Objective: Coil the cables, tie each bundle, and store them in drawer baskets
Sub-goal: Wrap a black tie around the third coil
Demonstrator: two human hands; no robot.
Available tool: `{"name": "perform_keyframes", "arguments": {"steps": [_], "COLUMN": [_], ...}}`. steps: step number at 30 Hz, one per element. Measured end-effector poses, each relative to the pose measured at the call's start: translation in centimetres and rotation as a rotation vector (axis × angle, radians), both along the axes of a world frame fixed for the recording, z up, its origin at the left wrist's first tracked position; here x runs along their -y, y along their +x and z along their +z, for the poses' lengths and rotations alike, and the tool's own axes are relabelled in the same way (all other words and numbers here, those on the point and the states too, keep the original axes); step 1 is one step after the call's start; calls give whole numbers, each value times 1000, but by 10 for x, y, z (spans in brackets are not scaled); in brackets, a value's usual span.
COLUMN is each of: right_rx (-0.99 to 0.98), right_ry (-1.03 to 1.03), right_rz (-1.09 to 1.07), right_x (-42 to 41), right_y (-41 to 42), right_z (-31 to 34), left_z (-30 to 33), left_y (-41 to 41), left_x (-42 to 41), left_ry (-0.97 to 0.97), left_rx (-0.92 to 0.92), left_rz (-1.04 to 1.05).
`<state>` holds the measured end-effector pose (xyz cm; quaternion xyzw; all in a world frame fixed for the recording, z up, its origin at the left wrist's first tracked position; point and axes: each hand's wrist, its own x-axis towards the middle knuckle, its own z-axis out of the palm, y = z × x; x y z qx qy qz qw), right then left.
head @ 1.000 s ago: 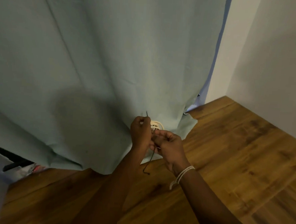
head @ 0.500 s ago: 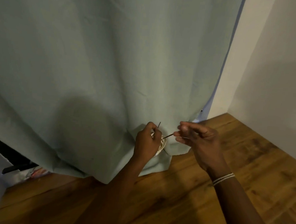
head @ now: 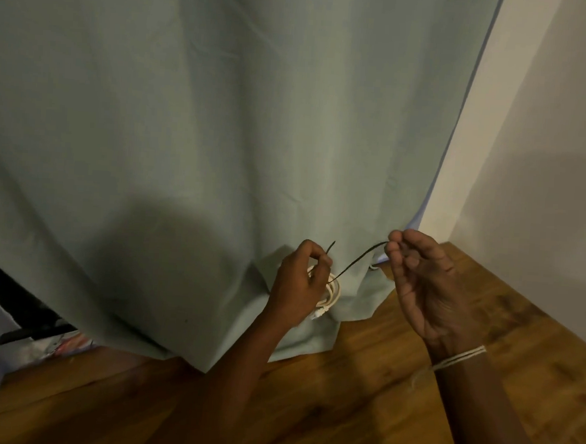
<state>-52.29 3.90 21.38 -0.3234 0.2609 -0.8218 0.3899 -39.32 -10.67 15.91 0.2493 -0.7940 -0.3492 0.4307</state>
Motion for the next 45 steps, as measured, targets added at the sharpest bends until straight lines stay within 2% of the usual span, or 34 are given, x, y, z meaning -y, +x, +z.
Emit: {"name": "perform_keyframes", "arguments": {"steps": [7, 10, 13, 18, 24, 28, 33, 45], "right_rx": [-127, -315, -480, -440, -294, -438, -636, -663], "right_ry": [163, 310, 356, 323, 267, 316, 273, 180], "right_rz": [-160, -375, -443, -256, -244, -378, -496, -530], "right_x": [19, 28, 32, 29, 22, 14, 2, -14], "right_y": [3, 7, 9, 12, 15, 13, 7, 16], "right_z": [-1, 0, 2, 9, 24, 42, 60, 83], "left_z": [21, 28, 35, 48, 66, 80, 97, 121], "left_y": [7, 7, 7, 5, 1, 0, 1, 5], "left_x": [-4, -10, -16, -26, -36, -42, -53, -60], "left_ry": [46, 13, -11, -25, -53, -61, -63, -268], "left_rx": [-103, -126, -143, -203, -227, -265, -300, -391], "left_rz": [-30, -46, -49, -47, -24, -39, -57, 19]}}
